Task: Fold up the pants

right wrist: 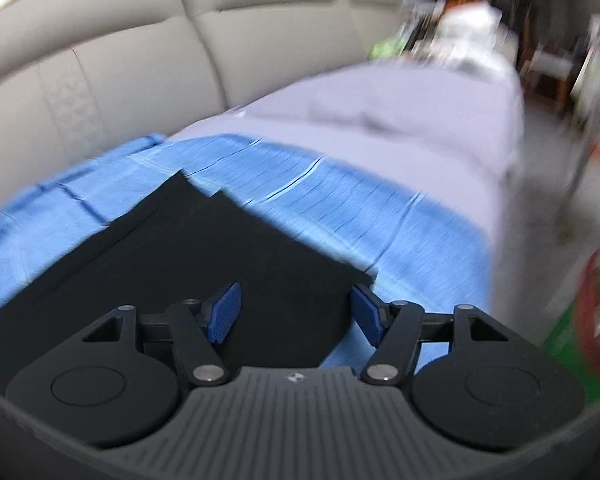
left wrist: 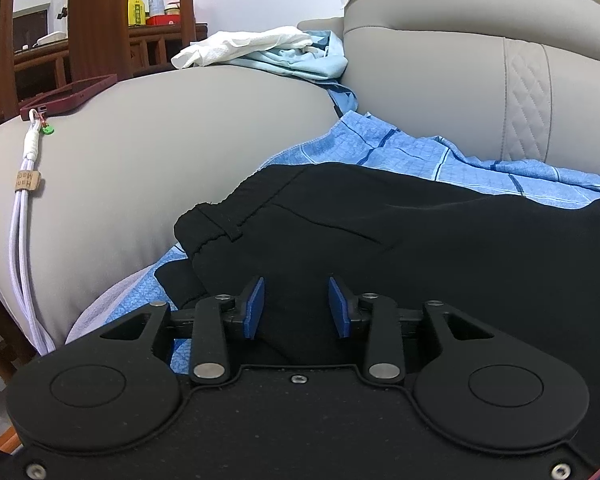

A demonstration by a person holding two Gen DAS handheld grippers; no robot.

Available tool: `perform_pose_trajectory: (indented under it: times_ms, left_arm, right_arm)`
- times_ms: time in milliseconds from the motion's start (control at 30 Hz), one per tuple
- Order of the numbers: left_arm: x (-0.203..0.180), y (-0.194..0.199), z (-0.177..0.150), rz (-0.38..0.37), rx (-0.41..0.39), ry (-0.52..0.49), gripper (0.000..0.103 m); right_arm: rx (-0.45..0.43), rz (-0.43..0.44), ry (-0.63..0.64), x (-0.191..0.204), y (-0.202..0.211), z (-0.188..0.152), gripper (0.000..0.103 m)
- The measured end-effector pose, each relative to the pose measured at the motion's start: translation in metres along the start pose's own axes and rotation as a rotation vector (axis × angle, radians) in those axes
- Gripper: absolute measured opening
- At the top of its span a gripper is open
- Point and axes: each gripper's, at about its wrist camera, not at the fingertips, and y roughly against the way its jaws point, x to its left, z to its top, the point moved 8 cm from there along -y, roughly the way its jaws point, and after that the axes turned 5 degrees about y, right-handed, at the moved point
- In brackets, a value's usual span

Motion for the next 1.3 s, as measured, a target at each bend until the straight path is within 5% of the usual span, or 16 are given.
perform_pose_trajectory:
  times_ms: [67, 133, 367, 567, 667, 733, 1167, 1200, 1233, 1300]
  left_arm:
    - [0.000, -0.001, 0.001, 0.001, 0.007, 0.011, 0.035]
    - [0.000, -0.001, 0.000, 0.000, 0.015, 0.027, 0.035]
    - [0.002, -0.002, 0.001, 0.005, 0.018, 0.037, 0.037]
    - [0.001, -0.004, 0.002, 0.022, 0.012, 0.038, 0.039]
    - [0.001, -0.005, 0.003, 0.029, 0.008, 0.038, 0.039]
    - [0.001, -0.005, 0.002, 0.032, 0.006, 0.040, 0.039]
    - [-0.001, -0.005, 0.003, 0.052, -0.011, 0.057, 0.042]
    - [0.000, -0.004, 0.003, 0.053, -0.011, 0.057, 0.043]
    - [0.000, -0.004, 0.003, 0.052, -0.009, 0.060, 0.043]
    - [0.003, -0.003, 0.005, 0.044, -0.005, 0.085, 0.045]
  right_arm:
    - [-0.048, -0.177, 0.116, 0.002, 0.005, 0.005, 0.080]
    - [-0.087, -0.207, 0.149, 0.000, 0.007, 0.010, 0.081]
    - [-0.068, 0.027, 0.081, 0.030, -0.002, 0.037, 0.083]
    - [0.104, 0.097, 0.087, 0.081, -0.040, 0.042, 0.082]
    - [0.145, 0.084, 0.021, 0.089, -0.053, 0.040, 0.057]
    - [0.130, 0.075, 0.048, 0.097, -0.053, 0.047, 0.005]
    - [-0.052, 0.113, 0.125, 0.107, -0.058, 0.091, 0.003]
    - [-0.038, 0.095, 0.124, 0.104, -0.063, 0.091, 0.006]
    - [0.002, 0.095, 0.112, 0.100, -0.069, 0.088, 0.032]
    - [0.045, 0.131, 0.053, 0.093, -0.067, 0.079, 0.040]
